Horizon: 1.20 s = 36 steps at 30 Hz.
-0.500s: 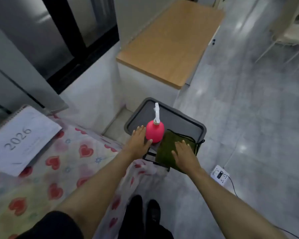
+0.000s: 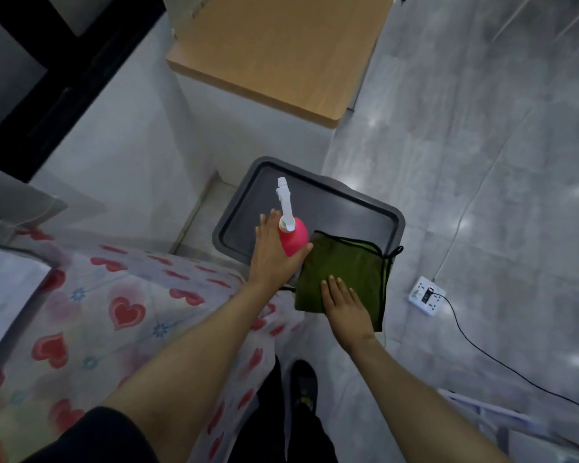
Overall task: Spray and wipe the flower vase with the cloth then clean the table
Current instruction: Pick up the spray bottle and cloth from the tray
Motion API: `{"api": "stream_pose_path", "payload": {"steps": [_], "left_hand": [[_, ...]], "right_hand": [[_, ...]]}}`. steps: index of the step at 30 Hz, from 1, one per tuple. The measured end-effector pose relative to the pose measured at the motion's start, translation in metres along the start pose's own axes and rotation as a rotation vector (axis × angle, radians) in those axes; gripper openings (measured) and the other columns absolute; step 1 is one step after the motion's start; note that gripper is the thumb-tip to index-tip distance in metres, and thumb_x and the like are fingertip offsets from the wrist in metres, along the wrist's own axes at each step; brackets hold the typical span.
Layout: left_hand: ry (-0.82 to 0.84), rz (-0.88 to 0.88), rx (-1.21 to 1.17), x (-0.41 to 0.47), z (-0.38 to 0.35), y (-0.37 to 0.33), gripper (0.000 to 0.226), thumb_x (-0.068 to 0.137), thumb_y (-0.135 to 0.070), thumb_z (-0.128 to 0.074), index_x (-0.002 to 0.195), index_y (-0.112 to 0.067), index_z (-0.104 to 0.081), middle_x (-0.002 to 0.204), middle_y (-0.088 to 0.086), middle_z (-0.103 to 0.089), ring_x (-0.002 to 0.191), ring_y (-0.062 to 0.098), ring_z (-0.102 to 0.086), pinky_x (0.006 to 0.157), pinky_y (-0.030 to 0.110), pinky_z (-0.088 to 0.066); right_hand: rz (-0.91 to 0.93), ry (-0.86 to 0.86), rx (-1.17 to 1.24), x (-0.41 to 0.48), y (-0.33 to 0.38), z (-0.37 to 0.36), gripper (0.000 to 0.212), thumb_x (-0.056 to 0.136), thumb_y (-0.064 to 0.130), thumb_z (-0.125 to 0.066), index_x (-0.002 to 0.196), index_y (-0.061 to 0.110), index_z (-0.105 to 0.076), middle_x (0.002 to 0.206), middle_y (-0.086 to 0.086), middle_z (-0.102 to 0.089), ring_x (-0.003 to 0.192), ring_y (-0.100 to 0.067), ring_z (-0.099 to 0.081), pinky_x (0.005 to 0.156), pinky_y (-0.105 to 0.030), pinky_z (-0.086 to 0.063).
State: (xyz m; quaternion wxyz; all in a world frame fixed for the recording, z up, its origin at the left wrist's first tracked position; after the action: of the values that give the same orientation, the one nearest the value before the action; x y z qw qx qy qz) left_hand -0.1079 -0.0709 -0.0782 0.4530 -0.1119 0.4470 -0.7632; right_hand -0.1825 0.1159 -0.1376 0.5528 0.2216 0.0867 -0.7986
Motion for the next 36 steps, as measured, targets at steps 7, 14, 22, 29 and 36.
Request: {"api": "stream_pose_path", "payload": {"steps": [7,14,22,29,36], "left_hand": [[-0.072,0.012,-0.082,0.008,0.009,-0.007,0.059,0.095,-0.038,-0.07,0.143,-0.01,-0.049,0.145,0.015,-0.056,0.142,0.04,-0.044,0.113,0.061,-0.041],[-0.112,-0.047,-0.075,-0.005,0.025,-0.016,0.039,0.094,-0.029,-0.073,0.124,-0.008,-0.062,0.116,0.009,-0.068,0.108,0.025,-0.064,0.096,0.047,-0.056],[-0.213,-0.128,-0.112,-0.06,0.073,-0.042,0.041,0.094,-0.031,-0.072,0.128,-0.012,-0.061,0.119,0.008,-0.067,0.105,0.016,-0.06,0.09,0.035,-0.054],[-0.364,-0.183,-0.127,-0.148,0.145,-0.058,0.039,0.093,-0.026,-0.074,0.128,-0.013,-0.061,0.121,0.009,-0.07,0.105,0.024,-0.066,0.091,0.032,-0.054],[-0.551,-0.025,-0.147,-0.265,0.194,0.0,0.03,0.091,-0.048,-0.068,0.119,-0.04,-0.06,0.102,-0.022,-0.067,0.094,-0.005,-0.064,0.075,0.006,-0.046]], "right_hand": [[0.127,-0.186,-0.075,-0.007,-0.002,0.019,0.068,0.055,-0.003,-0.093,0.119,-0.004,-0.072,0.117,-0.021,-0.074,0.105,-0.034,-0.074,0.075,-0.041,-0.065],[0.07,-0.178,0.159,-0.011,-0.014,0.048,0.06,0.078,-0.011,-0.073,0.136,-0.003,-0.058,0.127,-0.023,-0.067,0.106,-0.037,-0.071,0.073,-0.042,-0.063],[0.059,-0.248,0.188,-0.023,-0.012,0.109,0.069,0.089,-0.003,-0.067,0.152,0.005,-0.04,0.145,-0.018,-0.054,0.123,-0.036,-0.06,0.097,-0.046,-0.054],[0.228,-0.388,0.219,-0.057,0.047,0.171,0.046,0.097,0.007,-0.063,0.142,0.001,-0.053,0.133,-0.022,-0.064,0.111,-0.04,-0.066,0.086,-0.049,-0.057],[0.535,-0.434,0.203,-0.09,0.152,0.199,0.045,0.095,0.008,-0.064,0.139,0.002,-0.056,0.129,-0.021,-0.067,0.107,-0.041,-0.068,0.081,-0.05,-0.06]]}}
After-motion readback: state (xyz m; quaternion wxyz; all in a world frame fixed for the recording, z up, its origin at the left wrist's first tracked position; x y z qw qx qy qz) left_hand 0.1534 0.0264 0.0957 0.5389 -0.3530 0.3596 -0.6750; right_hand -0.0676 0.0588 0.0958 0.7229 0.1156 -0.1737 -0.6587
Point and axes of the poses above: each hand's wrist, its own x-axis towards the middle knuckle, its own z-axis out of the back of the hand, y = z × x, the point moved 6 cm from there along x, towards the middle knuckle
